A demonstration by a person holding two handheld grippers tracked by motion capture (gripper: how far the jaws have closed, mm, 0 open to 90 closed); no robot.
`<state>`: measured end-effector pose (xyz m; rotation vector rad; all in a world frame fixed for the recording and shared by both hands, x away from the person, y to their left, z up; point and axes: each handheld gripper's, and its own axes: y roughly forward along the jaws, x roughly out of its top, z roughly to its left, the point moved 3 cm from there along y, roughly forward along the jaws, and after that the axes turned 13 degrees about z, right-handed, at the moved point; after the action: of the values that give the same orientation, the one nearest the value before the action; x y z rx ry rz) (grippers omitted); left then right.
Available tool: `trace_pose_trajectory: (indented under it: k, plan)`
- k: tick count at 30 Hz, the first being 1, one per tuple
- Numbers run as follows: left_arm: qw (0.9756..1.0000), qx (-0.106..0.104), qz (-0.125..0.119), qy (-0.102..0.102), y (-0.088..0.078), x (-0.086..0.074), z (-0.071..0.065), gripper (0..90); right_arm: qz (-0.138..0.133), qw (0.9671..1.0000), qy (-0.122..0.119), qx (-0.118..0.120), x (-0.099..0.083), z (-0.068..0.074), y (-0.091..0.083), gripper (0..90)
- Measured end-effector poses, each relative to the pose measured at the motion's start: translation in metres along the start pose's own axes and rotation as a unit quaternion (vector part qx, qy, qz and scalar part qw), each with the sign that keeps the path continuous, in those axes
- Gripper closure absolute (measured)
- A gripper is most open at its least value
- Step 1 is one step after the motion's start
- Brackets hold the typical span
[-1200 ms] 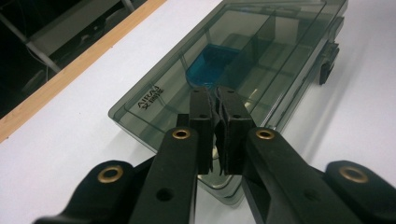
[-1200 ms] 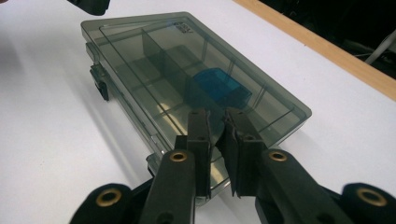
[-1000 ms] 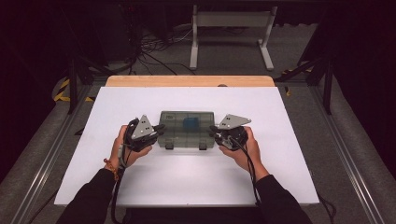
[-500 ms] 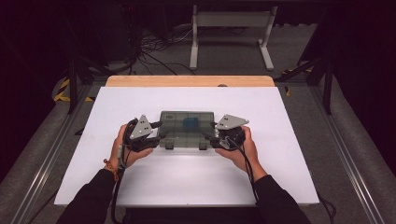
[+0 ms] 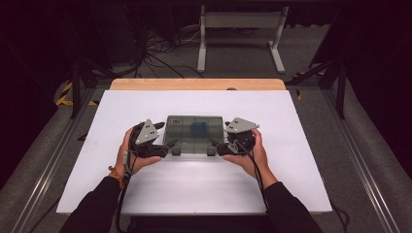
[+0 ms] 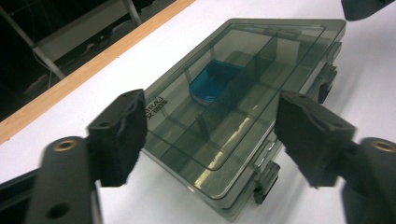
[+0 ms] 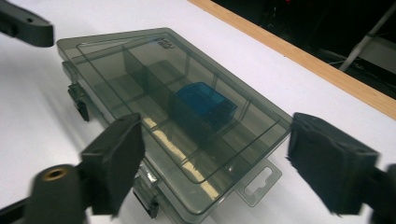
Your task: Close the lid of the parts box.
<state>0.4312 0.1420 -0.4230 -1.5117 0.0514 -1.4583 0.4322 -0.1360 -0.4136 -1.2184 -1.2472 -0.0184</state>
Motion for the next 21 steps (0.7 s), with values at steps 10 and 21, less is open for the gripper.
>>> trace_pose_trajectory:
  k: [10,21]
  plan:
    - [0.9999,-0.012,-0.006,-0.003,0.004,0.0004,-0.0032,5.7,0.0,0.9995,0.02,-0.025,-0.0003,-0.0023,0.0044,4.7]
    - [0.9997,0.002,-0.026,0.004,-0.0055,0.003,-0.0045,3.7,-0.01,0.9991,0.021,-0.036,0.0002,-0.0035,-0.003,5.4]
